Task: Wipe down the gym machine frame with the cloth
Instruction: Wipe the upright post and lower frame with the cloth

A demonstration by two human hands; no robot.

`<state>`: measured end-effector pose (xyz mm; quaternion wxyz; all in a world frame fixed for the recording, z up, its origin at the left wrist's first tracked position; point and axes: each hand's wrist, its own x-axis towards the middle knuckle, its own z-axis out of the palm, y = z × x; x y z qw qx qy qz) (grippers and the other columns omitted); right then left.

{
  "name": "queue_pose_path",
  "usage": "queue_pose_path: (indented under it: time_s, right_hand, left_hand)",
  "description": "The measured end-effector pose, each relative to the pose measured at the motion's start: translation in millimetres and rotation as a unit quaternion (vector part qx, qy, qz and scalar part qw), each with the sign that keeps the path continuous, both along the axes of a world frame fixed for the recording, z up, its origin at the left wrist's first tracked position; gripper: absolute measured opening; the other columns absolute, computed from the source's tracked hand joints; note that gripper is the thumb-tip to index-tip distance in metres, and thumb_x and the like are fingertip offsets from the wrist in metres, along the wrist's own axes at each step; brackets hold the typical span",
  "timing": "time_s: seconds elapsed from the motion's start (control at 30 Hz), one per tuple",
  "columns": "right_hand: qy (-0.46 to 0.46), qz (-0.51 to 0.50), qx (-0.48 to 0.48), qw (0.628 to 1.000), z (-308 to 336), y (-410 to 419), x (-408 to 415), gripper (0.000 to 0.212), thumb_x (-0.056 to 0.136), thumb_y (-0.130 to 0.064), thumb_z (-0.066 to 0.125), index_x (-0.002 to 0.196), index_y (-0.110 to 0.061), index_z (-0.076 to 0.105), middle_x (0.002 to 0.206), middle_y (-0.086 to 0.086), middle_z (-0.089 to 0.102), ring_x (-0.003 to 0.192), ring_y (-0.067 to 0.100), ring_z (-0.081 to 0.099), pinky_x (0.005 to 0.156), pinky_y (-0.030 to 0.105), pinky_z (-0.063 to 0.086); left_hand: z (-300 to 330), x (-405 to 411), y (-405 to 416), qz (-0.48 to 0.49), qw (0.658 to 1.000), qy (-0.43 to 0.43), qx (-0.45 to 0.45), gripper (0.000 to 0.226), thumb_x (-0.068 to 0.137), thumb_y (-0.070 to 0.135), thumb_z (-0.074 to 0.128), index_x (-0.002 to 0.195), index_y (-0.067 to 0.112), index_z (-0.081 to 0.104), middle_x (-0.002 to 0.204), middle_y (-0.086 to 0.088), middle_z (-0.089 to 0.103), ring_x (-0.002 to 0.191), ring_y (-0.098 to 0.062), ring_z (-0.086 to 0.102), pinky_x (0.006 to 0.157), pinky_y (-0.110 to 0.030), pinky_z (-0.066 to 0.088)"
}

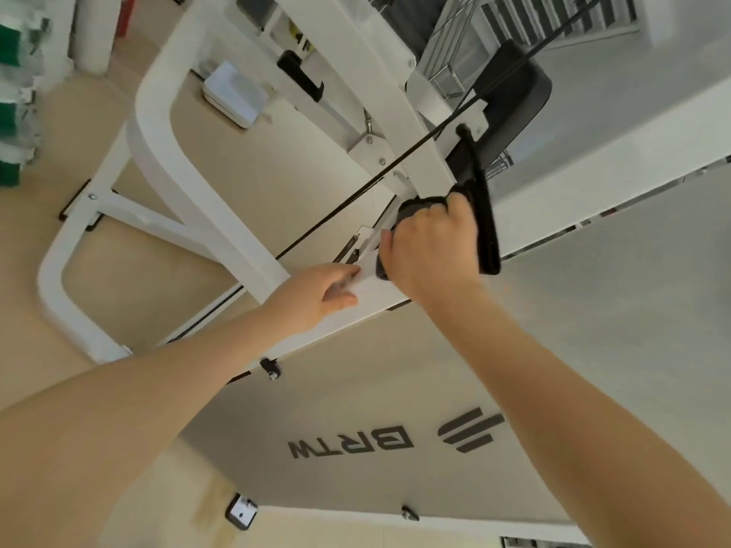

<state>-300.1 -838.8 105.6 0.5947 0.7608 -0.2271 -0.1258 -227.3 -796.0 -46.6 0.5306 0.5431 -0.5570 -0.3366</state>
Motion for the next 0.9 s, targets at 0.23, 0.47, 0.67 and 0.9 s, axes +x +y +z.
queue_pose_path:
  time_s: [0.23,0.47,0.67,0.9]
  right_hand:
    - [0.030,0.025,0.120,0.992,-62,9,-5,0.042,0.059,-0.042,0.074,0.038,-0.023,0.043,0.041,-0.007,0.047,0.045,0.014,0.047,0.071,0.030,0.031]
    - [-0.135,0.184,0.044,0.973,-7,-10,-22,0.034,0.084,-0.028,0.050,0.054,-0.013,0.056,0.052,0.002,0.052,0.061,0.024,0.051,0.089,0.034,0.032]
    - [0.012,0.039,0.141,0.989,-96,11,-19,0.018,0.058,-0.038,0.069,0.049,-0.024,0.064,0.051,-0.007,0.057,0.065,0.016,0.057,0.090,0.034,0.030]
    - [-0.117,0.106,0.114,0.981,-63,7,-24,0.021,0.074,-0.029,0.064,0.060,-0.013,0.066,0.062,0.002,0.062,0.084,0.025,0.062,0.104,0.037,0.024]
  left_hand:
    - [-33,-14,12,0.089,0.995,-0.011,0.032,0.032,0.083,0.014,0.065,0.113,0.004,0.057,0.106,-0.012,0.060,0.100,-0.029,0.054,0.081,-0.033,0.041]
    - [-42,-11,5,0.121,0.984,-0.096,0.087,0.064,0.080,0.040,0.067,0.136,0.021,0.043,0.107,-0.005,0.061,0.101,-0.022,0.054,0.081,-0.030,0.038]
    - [-40,-12,18,0.094,0.991,0.008,0.096,0.059,0.083,0.021,0.067,0.134,0.012,0.040,0.103,0.003,0.056,0.095,-0.013,0.052,0.063,-0.009,0.033]
    - [-44,8,18,0.037,0.981,-0.158,0.107,0.060,0.082,0.033,0.067,0.134,0.015,0.041,0.122,-0.003,0.060,0.111,-0.022,0.055,0.090,-0.032,0.044]
